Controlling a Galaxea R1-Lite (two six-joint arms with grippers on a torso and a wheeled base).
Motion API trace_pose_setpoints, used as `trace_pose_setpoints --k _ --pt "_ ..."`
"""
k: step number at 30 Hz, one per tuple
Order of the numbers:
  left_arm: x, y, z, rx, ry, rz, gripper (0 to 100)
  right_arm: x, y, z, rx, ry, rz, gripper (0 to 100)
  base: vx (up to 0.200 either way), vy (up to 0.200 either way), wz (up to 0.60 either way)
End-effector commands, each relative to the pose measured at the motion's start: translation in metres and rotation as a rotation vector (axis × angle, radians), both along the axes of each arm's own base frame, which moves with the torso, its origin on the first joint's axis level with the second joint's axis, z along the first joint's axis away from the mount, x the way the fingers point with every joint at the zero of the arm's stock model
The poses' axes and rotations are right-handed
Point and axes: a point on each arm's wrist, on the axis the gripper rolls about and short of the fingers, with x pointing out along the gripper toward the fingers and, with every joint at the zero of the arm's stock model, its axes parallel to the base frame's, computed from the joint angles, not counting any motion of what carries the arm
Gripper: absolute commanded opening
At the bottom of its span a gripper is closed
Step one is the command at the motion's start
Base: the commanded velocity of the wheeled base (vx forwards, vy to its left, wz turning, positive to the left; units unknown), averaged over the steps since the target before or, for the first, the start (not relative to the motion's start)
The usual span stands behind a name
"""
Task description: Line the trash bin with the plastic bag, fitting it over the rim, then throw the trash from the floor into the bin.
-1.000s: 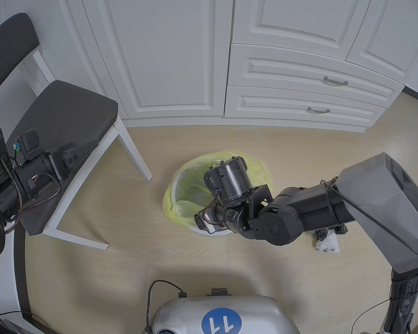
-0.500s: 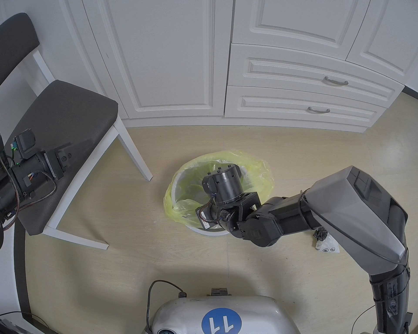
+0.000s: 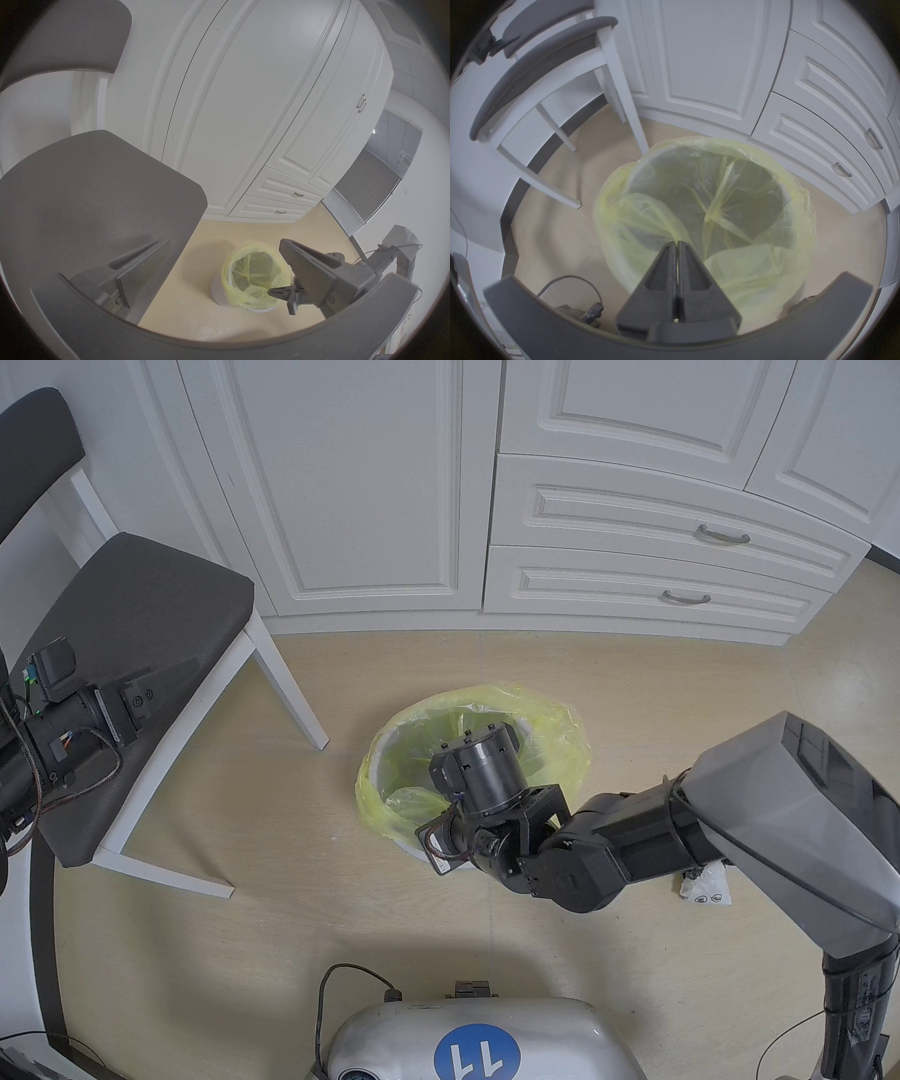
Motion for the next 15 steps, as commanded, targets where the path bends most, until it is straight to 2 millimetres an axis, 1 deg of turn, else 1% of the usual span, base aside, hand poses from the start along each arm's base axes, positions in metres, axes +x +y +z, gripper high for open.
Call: trace_pose_setpoints --k 1,2,3,5,7,8,10,12,15 --pt "0.001 0.0 -0.001 -0.002 0.004 0.001 100 -0.03 -0.006 0.013 -0.011 0.012 0.039 0 0.0 0.0 0.0" --pt "0.001 0.0 0.0 0.0 0.001 0.001 100 -0.041 -0.008 0.008 -0.032 0.034 0.054 0 0.0 0.0 0.0" --pt "0.001 0.0 0.0 0.0 0.001 0.001 100 -0.045 -0.009 0.006 -0.038 0.042 0.058 0 0.0 0.0 0.0" --pt "0.001 0.0 0.0 -0.002 0.002 0.001 100 -0.057 -0.009 0.0 -0.046 0.068 0.069 0 0.0 0.0 0.0" --pt "0.001 0.0 0.0 -0.002 0.002 0.001 100 -0.066 -0.008 0.0 -0.039 0.076 0.08 0 0.0 0.0 0.0" --pt "0.001 0.0 -0.001 -0.002 0.005 0.001 100 -0.066 -0.008 0.0 -0.039 0.076 0.08 0 0.0 0.0 0.0" --pt "0.001 0.0 0.0 0.0 0.003 0.001 100 -0.077 -0.009 0.001 -0.043 0.082 0.096 0 0.0 0.0 0.0" --pt "0.001 0.0 0.0 -0.002 0.004 0.001 100 -0.081 -0.009 0.004 -0.042 0.079 0.104 0 0.0 0.0 0.0" --pt "0.001 0.001 0.0 -0.002 0.001 0.002 100 -0.079 -0.009 0.006 -0.041 0.071 0.105 0 0.0 0.0 0.0"
